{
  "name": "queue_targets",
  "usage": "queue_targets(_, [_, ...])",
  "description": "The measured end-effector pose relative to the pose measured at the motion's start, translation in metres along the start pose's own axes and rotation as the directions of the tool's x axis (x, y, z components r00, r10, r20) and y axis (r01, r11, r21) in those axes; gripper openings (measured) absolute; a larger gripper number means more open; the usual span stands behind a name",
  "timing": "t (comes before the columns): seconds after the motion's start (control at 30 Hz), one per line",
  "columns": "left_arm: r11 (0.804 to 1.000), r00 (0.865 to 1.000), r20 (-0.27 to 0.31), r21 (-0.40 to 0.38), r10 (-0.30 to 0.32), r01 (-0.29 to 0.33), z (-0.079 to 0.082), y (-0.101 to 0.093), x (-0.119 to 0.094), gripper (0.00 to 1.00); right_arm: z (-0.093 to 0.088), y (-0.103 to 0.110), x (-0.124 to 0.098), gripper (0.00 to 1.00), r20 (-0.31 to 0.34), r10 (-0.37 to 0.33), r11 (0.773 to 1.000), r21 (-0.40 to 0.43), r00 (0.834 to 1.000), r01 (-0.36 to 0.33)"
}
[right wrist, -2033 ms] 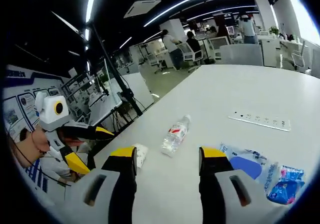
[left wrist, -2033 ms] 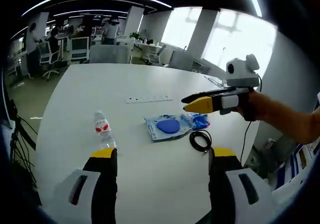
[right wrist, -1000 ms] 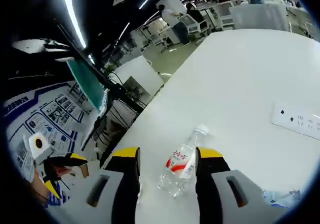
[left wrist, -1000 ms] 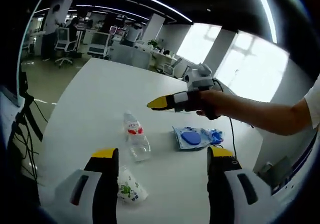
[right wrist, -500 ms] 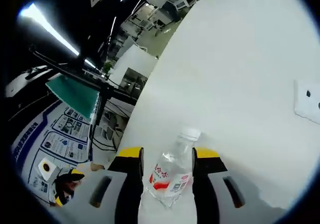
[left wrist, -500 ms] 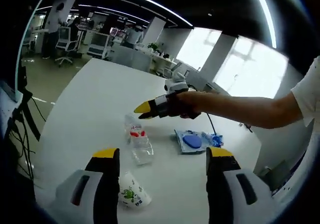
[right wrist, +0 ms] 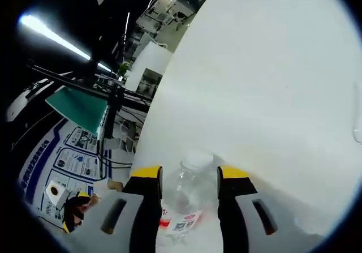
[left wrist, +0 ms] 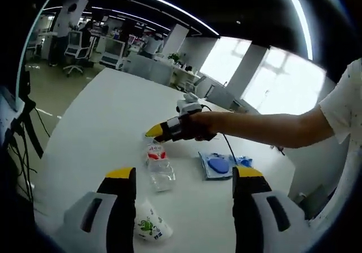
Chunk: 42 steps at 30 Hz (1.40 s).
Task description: Arrange the tabletop items into an orderly group along one side of the table until the central work area is clear of visible clutter.
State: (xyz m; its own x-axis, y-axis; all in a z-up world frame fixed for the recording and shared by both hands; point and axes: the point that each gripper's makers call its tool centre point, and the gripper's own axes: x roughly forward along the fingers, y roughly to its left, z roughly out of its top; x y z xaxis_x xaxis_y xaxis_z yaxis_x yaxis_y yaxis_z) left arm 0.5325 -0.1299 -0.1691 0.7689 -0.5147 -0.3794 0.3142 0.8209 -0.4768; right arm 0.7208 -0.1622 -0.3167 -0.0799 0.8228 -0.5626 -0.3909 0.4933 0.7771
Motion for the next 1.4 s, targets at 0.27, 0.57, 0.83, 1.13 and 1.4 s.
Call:
queue_targets(0.27, [1.0, 1.0, 0.004, -0.003, -0.011, 0.011, -0.002, 0.002, 0.005, 0.7, 0.005, 0.0, 0.007, 0.3, 0.013, 0.045, 0.998, 0.034, 0.999, -0.046])
queue_targets(0.57, [1.0, 1.0, 0.004, -0.008, -0.001, 0.001, -0.003, 0.009, 0.007, 0.69, 0.002, 0.003, 0.015, 0.2, 0.018, 0.061, 0.996, 0.067, 0.998, -0.062])
queue_targets(0.83, [1.0, 1.0, -0.001, 0.014, -0.011, 0.011, 0.003, 0.013, 0.015, 0.68, 0.01, 0.012, 0.01, 0.19, 0.054, 0.071, 0.997, 0.007, 0.996, -0.071])
queue_targets(1.13, [0.997, 0.998, 0.001, 0.036, -0.062, 0.061, 0.014, 0.021, 0.041, 0.66, 0.007, 0.033, -0.003, 0.19, 0.105, 0.068, 0.993, -0.099, 0.992, -0.058])
queue_targets(1.4, [0.989, 0.987, -0.066, 0.034, -0.144, 0.146, 0.005, 0.039, 0.098, 0.67, 0.008, 0.048, -0.016, 0.18, 0.148, 0.056, 0.981, -0.192, 0.987, -0.027])
